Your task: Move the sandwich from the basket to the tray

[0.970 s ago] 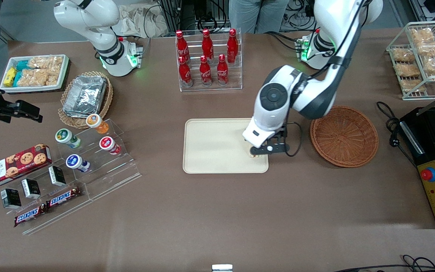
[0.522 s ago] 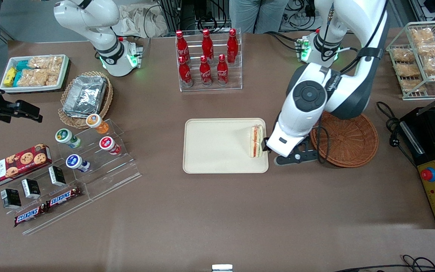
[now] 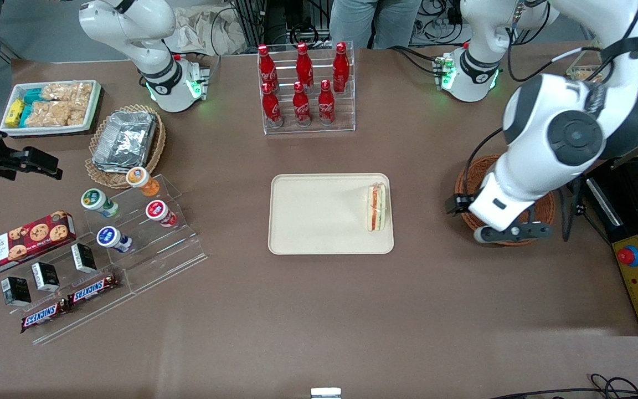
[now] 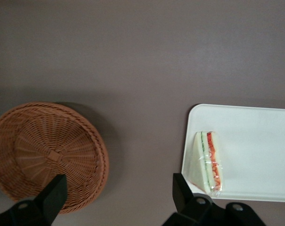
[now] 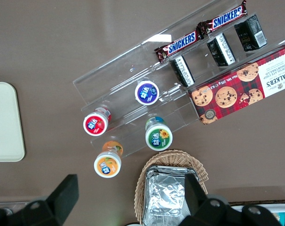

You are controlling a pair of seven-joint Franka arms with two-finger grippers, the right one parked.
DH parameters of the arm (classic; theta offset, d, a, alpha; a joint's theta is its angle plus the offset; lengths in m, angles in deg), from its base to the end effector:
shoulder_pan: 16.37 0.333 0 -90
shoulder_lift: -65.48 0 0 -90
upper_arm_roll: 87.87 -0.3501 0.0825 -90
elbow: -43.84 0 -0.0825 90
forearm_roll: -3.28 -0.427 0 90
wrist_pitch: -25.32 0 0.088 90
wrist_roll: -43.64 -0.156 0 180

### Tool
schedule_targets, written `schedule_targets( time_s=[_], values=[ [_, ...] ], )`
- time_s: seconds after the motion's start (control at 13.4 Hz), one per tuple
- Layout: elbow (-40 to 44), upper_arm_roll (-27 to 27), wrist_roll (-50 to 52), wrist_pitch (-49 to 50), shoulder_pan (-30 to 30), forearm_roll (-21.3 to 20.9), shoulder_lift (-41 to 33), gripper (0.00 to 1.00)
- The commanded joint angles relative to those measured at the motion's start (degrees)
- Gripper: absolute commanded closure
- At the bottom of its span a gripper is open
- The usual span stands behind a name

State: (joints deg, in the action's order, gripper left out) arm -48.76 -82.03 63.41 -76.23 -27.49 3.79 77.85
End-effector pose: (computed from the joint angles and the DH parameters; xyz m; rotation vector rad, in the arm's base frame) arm 0.6397 -0.1917 0.4665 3.1283 0.0826 -0.1021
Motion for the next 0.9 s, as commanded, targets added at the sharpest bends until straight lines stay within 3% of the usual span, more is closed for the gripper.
schedule_targets(
  time_s=[0.0,0.22,0.45,0.82],
  values=[
    [-0.6,0.6,-4.7,4.2,3.5,2.6,-5.4,0.01],
    [-0.7,0.4,-6.9,10.7,7.5,2.8,-10.2,0.00],
    [-0.7,-1.0,-7.2,12.6,7.9,2.8,-13.1,0.00],
    [0.3,-1.6,-7.0,13.1,7.8,2.8,-13.0,0.00]
  ],
)
